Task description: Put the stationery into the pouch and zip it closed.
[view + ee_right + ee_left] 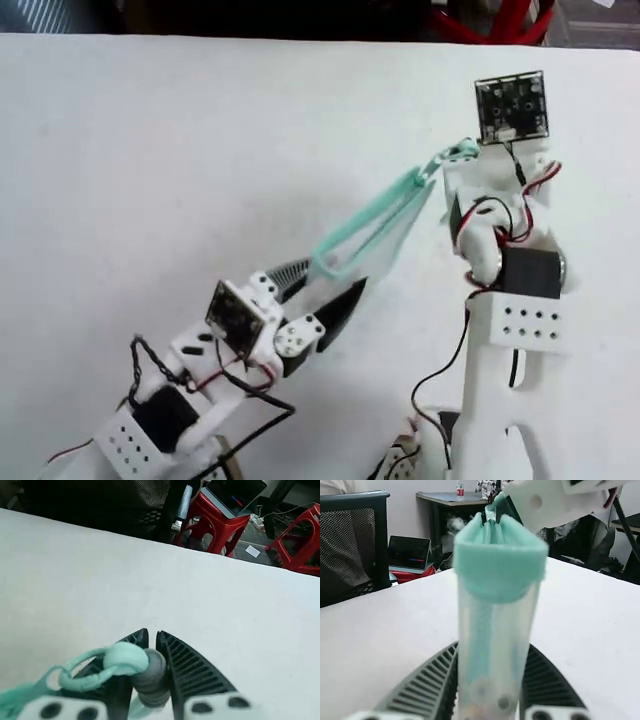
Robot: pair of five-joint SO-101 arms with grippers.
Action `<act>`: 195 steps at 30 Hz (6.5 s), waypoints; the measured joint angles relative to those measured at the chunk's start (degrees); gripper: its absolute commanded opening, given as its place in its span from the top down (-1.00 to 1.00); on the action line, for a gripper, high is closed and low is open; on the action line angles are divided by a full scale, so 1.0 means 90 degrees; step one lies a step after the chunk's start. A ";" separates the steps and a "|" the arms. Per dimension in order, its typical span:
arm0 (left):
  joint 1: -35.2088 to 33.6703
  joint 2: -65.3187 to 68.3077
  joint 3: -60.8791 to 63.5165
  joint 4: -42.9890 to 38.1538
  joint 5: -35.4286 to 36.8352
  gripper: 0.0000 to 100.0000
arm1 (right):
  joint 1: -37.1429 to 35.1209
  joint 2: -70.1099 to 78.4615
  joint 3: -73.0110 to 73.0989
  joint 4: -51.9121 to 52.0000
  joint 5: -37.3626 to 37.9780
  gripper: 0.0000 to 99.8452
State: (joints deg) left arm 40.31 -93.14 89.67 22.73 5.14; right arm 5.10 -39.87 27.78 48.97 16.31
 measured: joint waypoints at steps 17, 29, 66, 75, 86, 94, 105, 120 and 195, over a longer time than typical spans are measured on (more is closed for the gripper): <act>0.0020 0.0020 0.0860 -0.1797 -0.0342 0.95 | -0.0215 0.0010 -0.1055 0.1094 -0.0029 0.96; 0.0391 0.0020 0.0625 -0.1807 -0.0957 0.95 | -0.0166 0.0000 -0.1065 0.1319 -0.0088 0.96; -0.0410 0.4864 -0.2071 -0.2559 -0.0977 0.95 | -0.1856 -0.1524 -0.1045 0.2647 -0.0098 0.96; -0.0400 0.4835 -0.2071 -0.2559 -0.0977 0.95 | -0.2188 -0.2481 -0.1016 0.3009 -0.0098 0.96; -0.0400 0.4864 -0.2071 -0.2559 -0.0977 0.95 | -0.2794 -0.2637 -0.0811 0.3253 -0.0098 0.96; -0.0400 0.4864 -0.2071 -0.2559 -0.0977 0.95 | -0.3145 -0.2696 -0.0811 0.3458 -0.0098 0.96; -0.0410 0.4874 -0.2071 -0.2549 -0.0977 0.95 | -0.3702 -0.2706 -0.0811 0.3653 -0.0098 0.96; -0.0400 0.4874 -0.2061 -0.2549 -0.0987 0.95 | -0.4913 -0.2706 -0.1788 0.4864 0.0195 0.96; -0.0645 0.4904 -0.1758 -0.2540 -0.0821 0.95 | -0.3897 -0.5109 0.2872 0.0518 -0.0674 0.57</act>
State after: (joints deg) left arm 34.51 -49.01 73.85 -0.13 -2.24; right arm -29.98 -85.85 53.63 53.63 10.24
